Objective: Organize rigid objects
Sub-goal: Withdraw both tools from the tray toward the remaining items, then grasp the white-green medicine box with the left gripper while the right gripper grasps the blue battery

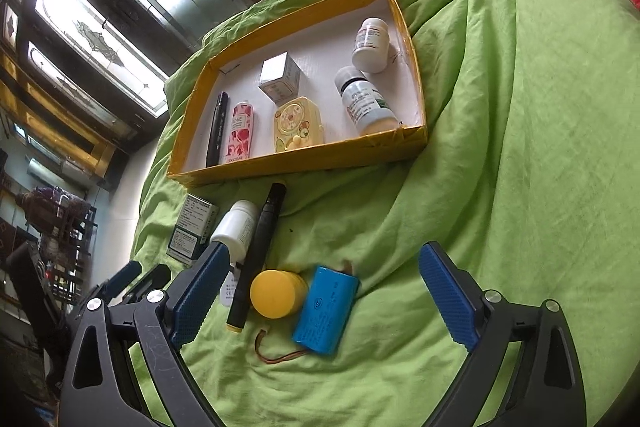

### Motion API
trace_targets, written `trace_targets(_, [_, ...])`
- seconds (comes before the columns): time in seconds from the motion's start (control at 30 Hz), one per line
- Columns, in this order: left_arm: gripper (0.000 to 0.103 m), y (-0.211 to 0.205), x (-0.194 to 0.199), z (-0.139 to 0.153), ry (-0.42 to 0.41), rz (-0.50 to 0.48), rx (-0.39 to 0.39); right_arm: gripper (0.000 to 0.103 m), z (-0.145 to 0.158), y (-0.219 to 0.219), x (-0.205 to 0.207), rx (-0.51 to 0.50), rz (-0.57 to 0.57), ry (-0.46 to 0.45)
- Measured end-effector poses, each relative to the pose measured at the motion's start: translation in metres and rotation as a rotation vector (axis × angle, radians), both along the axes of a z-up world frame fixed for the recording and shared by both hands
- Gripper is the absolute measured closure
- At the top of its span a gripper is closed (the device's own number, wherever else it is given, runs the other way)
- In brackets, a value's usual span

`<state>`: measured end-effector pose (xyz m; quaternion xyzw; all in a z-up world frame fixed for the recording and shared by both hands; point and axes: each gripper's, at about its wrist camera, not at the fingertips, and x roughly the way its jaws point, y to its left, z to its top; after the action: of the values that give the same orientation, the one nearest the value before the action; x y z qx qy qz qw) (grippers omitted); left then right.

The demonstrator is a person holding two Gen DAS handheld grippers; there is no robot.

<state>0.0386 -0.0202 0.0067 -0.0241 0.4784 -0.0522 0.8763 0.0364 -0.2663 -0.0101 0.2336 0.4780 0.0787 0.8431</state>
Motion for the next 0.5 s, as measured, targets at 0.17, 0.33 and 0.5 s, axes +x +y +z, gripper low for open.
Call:
trace_targets(0.17, [0.028, 0.004, 0.002, -0.006, 0.015, 0.014, 0.001, 0.01, 0.001, 0.003, -0.001, 0.004, 0.007, -0.004])
trace_targets(0.33, [0.028, -0.012, 0.026, -0.006, 0.024, -0.028, 0.105, 0.01, -0.001, 0.003, -0.001, 0.005, -0.001, -0.001])
trace_targets(0.5, [0.028, -0.03, 0.052, -0.013, 0.029, -0.073, 0.187, 0.01, -0.003, 0.002, -0.001, 0.007, 0.001, 0.003])
